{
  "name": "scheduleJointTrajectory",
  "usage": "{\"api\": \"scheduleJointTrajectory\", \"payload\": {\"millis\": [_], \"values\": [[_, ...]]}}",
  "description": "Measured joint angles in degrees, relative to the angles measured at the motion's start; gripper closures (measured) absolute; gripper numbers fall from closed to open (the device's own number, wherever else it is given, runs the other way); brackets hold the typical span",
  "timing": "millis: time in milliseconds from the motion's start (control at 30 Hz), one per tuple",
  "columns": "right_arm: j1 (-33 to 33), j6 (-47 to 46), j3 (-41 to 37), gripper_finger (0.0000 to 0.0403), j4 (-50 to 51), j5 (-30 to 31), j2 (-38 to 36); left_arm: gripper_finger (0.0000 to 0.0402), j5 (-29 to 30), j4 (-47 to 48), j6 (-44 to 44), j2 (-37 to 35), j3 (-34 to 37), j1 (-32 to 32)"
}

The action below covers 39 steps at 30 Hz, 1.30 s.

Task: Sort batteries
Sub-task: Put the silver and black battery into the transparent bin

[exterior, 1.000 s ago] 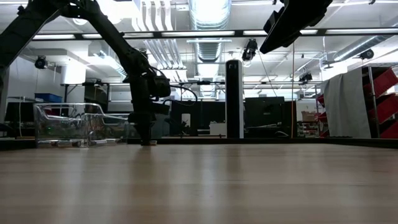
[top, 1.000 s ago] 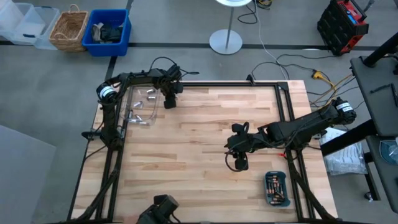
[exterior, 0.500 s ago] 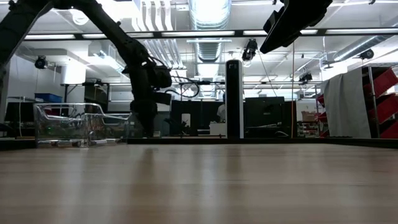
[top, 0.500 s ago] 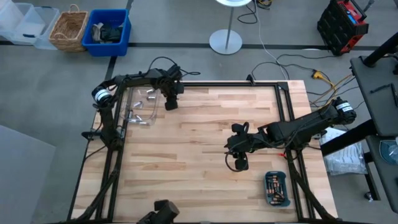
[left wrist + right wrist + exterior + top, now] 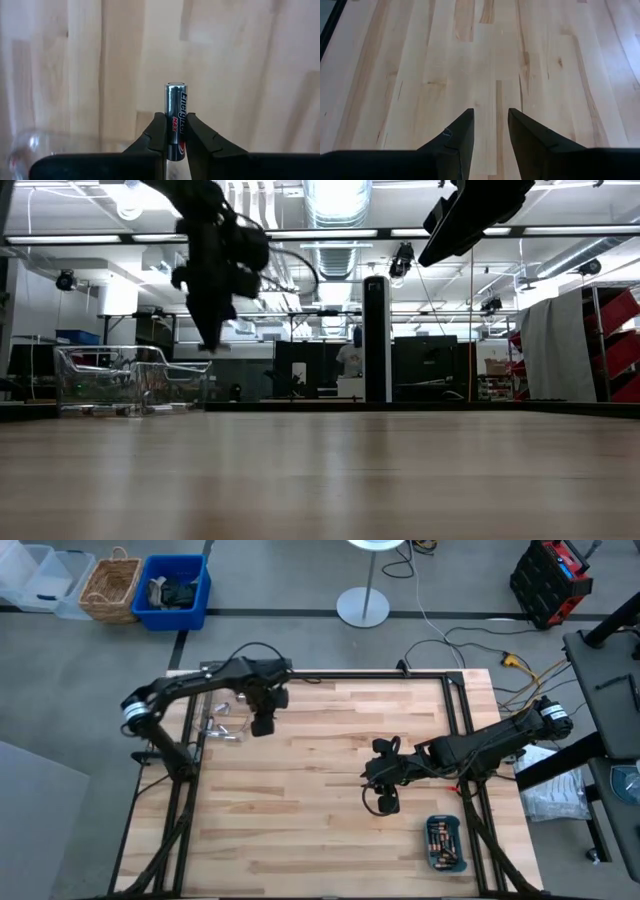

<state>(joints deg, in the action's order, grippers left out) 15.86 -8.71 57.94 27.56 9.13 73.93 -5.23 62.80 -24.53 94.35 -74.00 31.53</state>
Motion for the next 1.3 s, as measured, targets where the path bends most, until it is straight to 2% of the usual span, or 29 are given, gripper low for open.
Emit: {"api": "scheduleJointTrajectory", "payload": {"millis": [67, 267, 400, 567, 767, 900, 1100, 1300], "values": [[0.0, 0.0, 0.0, 0.0297, 0.0, 0.0, 0.0, 0.0379, 0.87, 1.66, 2.43, -3.13, -0.02, -0.22], [0.0, 0.0, -0.14, 0.0303, -0.01, -0.02, 0.0, 0.0376, 11.44, 3.26, 8.49, -10.19, -0.02, 2.01], [0.0, -0.02, -0.15, 0.0299, 0.02, -0.02, 0.01, 0.0374, 14.15, 5.46, 14.18, -11.93, -0.02, 4.82], [0.0, -0.04, -0.34, 0.029, 0.03, -0.02, 0.02, 0.0375, 22.58, 8.18, 20.97, -12.23, 0.4, 8.69], [0.0, -0.26, -0.38, 0.0282, 0.01, -0.02, 0.02, 0.0374, 22.72, 8.65, 26.35, -12.01, 4.6, 12.69], [0.0, -0.26, -0.47, 0.0277, 0.01, -0.04, 0.02, 0.0371, 22.74, 8.19, 27.69, -12.01, 8.53, 13.23], [0.0, -0.26, -0.47, 0.0273, -0.01, -0.02, 0.02, 0.0336, 22.71, 7.09, 28.98, -11.99, 12.96, 13.16], [0.0, -0.23, -0.47, 0.0281, -0.01, -0.02, 0.02, 0.0308, 22.71, 6.14, 30.24, -12.25, 13.7, 12.69]]}}
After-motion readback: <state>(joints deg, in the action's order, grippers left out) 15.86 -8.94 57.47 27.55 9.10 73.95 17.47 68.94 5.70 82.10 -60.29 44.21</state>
